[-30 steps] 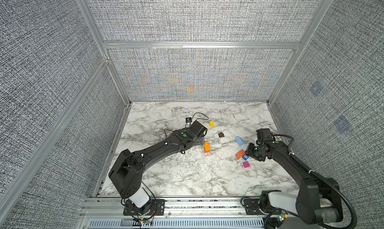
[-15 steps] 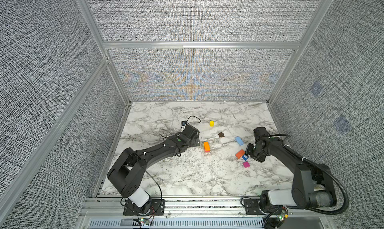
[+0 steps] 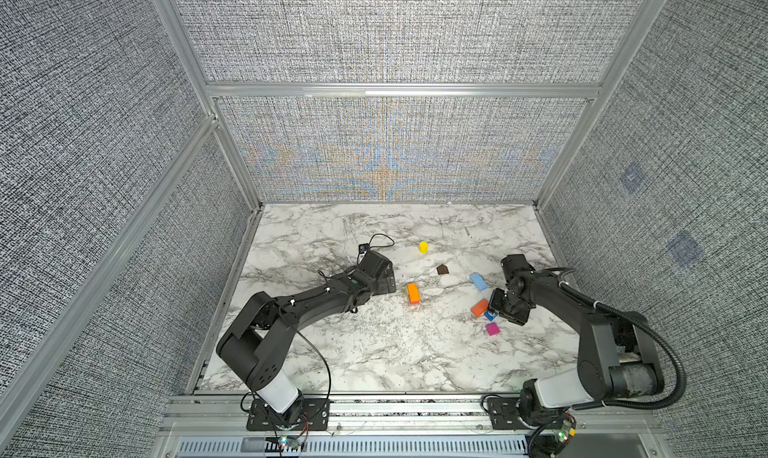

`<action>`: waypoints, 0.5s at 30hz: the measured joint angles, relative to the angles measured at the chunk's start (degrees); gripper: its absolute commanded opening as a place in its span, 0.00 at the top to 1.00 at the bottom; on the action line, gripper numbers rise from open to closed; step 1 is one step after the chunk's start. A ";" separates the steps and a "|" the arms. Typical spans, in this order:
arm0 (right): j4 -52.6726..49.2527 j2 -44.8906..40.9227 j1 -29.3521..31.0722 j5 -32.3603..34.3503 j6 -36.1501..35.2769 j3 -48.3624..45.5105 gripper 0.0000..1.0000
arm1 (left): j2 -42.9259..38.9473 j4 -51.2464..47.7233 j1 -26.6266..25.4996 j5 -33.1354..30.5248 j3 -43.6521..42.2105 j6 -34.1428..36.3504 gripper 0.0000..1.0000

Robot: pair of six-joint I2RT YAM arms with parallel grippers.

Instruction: Build the wood block tower

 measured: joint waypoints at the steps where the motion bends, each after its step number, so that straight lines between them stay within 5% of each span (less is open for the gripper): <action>1: 0.04 0.44 0.24 0.02 0.39 0.39 0.33 | -0.07 0.11 0.00 0.07 -0.11 0.00 0.01; 15: 0.63 2.36 2.34 0.87 1.40 1.22 0.41 | -0.92 1.09 0.44 0.37 -1.25 -0.04 0.01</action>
